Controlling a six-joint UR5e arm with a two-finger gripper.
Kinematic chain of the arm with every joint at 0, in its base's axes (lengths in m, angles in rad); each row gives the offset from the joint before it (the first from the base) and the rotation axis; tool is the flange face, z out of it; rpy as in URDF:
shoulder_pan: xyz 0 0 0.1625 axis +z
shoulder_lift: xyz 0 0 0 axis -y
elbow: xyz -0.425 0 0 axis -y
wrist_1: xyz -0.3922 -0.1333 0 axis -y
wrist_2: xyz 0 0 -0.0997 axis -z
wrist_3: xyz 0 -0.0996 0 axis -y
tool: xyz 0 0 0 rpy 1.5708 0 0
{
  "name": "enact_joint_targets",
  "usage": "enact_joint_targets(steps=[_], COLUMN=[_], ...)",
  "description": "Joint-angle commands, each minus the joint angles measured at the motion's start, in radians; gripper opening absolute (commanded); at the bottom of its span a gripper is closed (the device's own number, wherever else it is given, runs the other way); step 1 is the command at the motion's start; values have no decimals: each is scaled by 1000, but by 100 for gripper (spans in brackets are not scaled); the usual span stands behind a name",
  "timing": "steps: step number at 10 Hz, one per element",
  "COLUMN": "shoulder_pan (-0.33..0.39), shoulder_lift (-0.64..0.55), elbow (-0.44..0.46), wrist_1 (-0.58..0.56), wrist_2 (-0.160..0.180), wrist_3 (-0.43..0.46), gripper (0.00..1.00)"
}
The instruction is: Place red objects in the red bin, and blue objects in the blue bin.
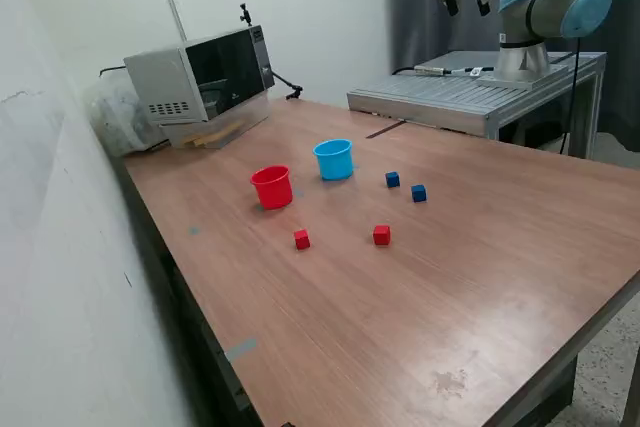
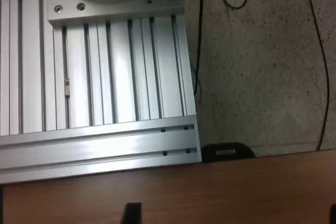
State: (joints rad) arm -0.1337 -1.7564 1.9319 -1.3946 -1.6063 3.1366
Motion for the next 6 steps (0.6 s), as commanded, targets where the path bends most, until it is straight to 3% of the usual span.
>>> enact_joint_targets(steps=[1, 3, 4, 6], shoulder_pan=[2, 0, -6, -3], shoulder_lift=[32, 116, 135, 194], elbow=[-34, -109, -116, -132], wrist_1=[-59, -153, -308, -385], wrist_2=[35, 135, 190, 192], wrist_3=[7, 17, 92, 222], gripper=[100, 100, 100, 100])
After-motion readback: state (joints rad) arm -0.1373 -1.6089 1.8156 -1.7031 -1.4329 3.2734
